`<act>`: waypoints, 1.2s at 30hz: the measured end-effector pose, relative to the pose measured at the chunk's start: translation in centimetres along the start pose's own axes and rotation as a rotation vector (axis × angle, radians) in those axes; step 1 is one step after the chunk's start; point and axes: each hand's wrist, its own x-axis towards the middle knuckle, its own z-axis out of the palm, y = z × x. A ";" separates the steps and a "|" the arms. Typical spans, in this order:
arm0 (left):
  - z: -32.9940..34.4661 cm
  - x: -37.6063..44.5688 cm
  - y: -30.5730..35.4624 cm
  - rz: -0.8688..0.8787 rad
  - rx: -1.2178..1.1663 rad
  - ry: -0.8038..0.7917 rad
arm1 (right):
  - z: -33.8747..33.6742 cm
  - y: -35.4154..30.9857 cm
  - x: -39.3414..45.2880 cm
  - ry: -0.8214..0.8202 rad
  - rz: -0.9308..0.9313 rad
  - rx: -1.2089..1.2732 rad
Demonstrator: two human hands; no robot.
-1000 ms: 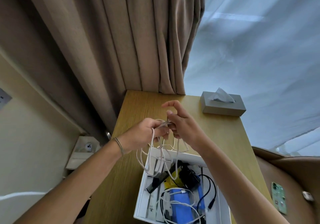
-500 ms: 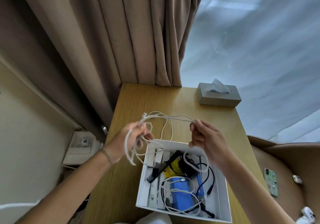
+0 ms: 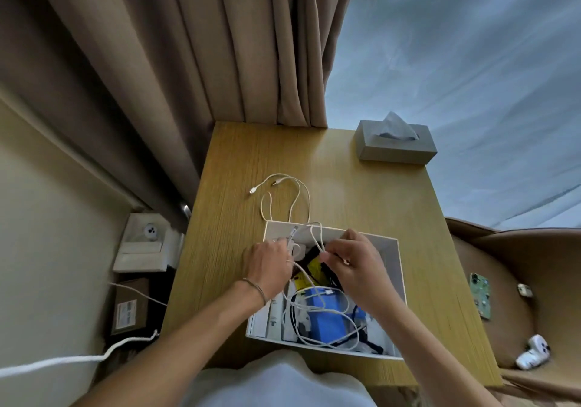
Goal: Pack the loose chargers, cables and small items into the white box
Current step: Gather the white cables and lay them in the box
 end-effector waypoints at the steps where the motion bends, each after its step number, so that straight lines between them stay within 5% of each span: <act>1: -0.1 0.4 -0.1 -0.016 -0.009 -0.013 | 0.3 0.3 0.0 0.016 -0.048 -0.101; 6: -0.7 1.9 0.4 -0.066 -0.118 -0.079 | 1.9 1.4 0.7 -0.083 -0.240 -0.376; 10: -0.9 2.5 0.3 -0.171 -0.174 -0.229 | 3.5 1.6 1.4 -0.113 -0.181 -0.472; 19: -1.2 2.2 0.1 -0.068 -0.017 -0.267 | 5.6 2.8 2.9 -0.212 -0.136 -0.547; 24: -1.2 0.4 0.9 0.047 0.182 -0.178 | 6.9 3.6 4.7 -0.245 -0.096 -0.715; 29: -1.5 0.9 -0.5 0.169 0.114 0.119 | 8.4 3.5 6.0 -0.327 -0.037 -0.851; 36: 0.3 2.2 -4.3 -0.099 -0.289 0.120 | 5.1 1.9 6.6 -0.325 0.093 -0.532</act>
